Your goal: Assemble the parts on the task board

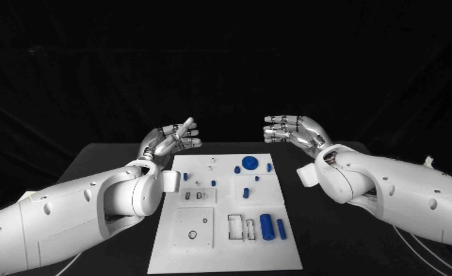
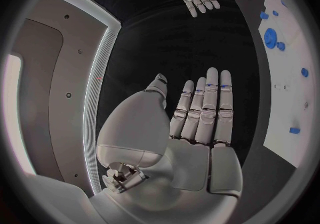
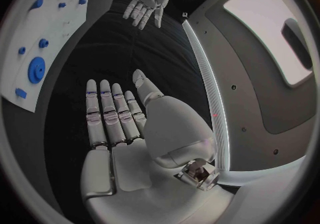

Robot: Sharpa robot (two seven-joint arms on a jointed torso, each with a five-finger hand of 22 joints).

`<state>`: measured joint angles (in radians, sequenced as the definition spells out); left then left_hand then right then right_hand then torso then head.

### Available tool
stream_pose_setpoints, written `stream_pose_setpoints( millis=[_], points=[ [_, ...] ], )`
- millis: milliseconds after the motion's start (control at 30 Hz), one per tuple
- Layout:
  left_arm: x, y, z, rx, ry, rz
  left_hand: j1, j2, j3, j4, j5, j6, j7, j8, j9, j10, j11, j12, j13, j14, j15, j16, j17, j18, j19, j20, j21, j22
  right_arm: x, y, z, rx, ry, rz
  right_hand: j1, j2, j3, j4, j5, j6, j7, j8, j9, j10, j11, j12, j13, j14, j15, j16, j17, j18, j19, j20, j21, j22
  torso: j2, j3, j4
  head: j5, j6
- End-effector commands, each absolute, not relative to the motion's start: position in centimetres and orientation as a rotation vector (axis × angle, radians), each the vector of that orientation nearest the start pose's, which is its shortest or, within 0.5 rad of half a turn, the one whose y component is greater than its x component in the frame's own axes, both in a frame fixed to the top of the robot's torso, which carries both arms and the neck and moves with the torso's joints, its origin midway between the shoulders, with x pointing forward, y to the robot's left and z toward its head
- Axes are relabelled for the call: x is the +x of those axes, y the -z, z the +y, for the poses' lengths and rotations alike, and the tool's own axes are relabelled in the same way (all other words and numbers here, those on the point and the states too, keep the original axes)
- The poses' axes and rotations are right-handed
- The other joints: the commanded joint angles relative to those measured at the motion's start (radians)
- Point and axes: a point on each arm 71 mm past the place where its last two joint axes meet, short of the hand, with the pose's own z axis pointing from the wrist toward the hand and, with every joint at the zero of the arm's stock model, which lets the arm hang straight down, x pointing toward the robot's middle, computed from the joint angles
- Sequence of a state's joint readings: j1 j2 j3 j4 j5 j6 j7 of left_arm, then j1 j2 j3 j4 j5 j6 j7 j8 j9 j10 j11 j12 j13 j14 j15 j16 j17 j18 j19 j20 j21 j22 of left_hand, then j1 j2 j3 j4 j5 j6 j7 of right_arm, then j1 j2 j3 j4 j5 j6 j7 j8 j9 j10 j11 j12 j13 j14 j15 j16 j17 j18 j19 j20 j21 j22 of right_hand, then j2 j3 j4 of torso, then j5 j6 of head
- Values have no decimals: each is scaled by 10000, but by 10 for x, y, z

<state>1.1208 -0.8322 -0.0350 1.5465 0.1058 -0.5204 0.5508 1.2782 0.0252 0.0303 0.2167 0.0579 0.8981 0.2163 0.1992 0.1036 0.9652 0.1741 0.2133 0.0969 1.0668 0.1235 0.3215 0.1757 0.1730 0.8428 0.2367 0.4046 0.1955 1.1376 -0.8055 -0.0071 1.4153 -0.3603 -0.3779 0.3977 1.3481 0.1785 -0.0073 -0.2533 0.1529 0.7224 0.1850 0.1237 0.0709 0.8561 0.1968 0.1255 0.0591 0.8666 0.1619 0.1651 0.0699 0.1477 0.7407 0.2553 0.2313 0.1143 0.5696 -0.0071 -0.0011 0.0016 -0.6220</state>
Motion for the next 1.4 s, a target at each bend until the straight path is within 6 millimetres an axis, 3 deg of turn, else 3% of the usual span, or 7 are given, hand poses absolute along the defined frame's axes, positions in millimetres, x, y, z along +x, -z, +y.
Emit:
stream_pose_setpoints(
  millis=[33,200,400,533,667,833,1400],
  points=[
    [468,199,210,-12006,15180,12314,358,76,76,-248,21,612,-175,85,25,971,-348,199,98,1170,-419,469,434,84,1044,-440,599,238,500,187,-215,4726,-12534,14434,384,-329,612,-388,-49,2250,200,175,11,2493,-560,60,23,3038,-756,396,80,375,2197,-628,1004,310,200,-31,60,4,14],
    [453,191,216,-12051,15479,12469,564,71,203,-391,24,1080,-473,-77,-22,1821,-736,118,176,2637,-916,1625,1507,94,2366,-940,1814,846,505,173,-210,3090,-12027,14695,425,-618,821,-387,118,2671,86,58,-19,3148,-757,-97,60,4118,-1085,533,218,376,2936,-983,1594,557,435,-31,50,-8,59],
    [431,179,213,-12639,16442,12646,571,90,165,-481,28,1107,-402,-435,-124,1685,-687,-296,205,2361,-942,3032,2988,64,2672,-1044,3103,1622,512,152,-204,1284,-11177,15247,502,-1052,839,-352,153,3237,-231,-18,-8,4034,-1165,-129,101,6249,-1691,1553,908,355,4337,-1668,3224,1413,826,-89,176,-108,210],
    [419,169,209,-12469,17096,12957,787,121,252,-696,11,1186,-402,-577,-151,1737,-691,-441,245,2042,-960,3822,3774,76,2617,-1068,3792,2059,516,142,-198,-768,-9606,15625,56,-1133,887,-337,127,3484,-418,-227,-13,4332,-1352,-370,144,6371,-1903,3971,2304,346,5116,-1879,4461,2101,1114,-155,284,-203,266],
    [411,160,206,-12122,17592,13207,920,115,331,-856,16,1241,-431,-682,-167,1783,-692,-561,266,1804,-965,4267,4240,83,2461,-1056,4256,2363,516,137,-190,-2820,-7611,15567,-196,-1206,1164,-340,37,3675,-475,-428,-2,4362,-1363,-614,175,6527,-1925,7179,5448,313,5159,-1892,5335,2706,1379,-252,460,-289,287],
    [407,153,209,-11939,17756,13326,917,107,352,-900,9,1256,-413,-747,-178,1797,-689,-630,277,1757,-971,4577,4572,85,2410,-1045,4536,2540,514,133,-181,-4136,-6036,15287,-478,-1378,1567,-326,-134,3808,-545,-576,19,4146,-1402,-633,162,6497,-1903,9678,8245,-1,5650,-1875,7577,5363,1640,-291,589,-332,286],
    [400,138,209,-11625,18085,13363,766,67,292,-883,6,1160,-338,-900,-222,1674,-618,-775,279,1491,-897,4595,4653,90,2182,-996,4756,2693,516,131,-165,-4958,-4590,14792,-874,-1686,2227,-241,-256,3694,-501,-598,22,3246,-1198,-654,63,6288,-1732,10690,9288,-115,5511,-1693,8795,6673,2188,-300,822,-546,480]
  ],
)
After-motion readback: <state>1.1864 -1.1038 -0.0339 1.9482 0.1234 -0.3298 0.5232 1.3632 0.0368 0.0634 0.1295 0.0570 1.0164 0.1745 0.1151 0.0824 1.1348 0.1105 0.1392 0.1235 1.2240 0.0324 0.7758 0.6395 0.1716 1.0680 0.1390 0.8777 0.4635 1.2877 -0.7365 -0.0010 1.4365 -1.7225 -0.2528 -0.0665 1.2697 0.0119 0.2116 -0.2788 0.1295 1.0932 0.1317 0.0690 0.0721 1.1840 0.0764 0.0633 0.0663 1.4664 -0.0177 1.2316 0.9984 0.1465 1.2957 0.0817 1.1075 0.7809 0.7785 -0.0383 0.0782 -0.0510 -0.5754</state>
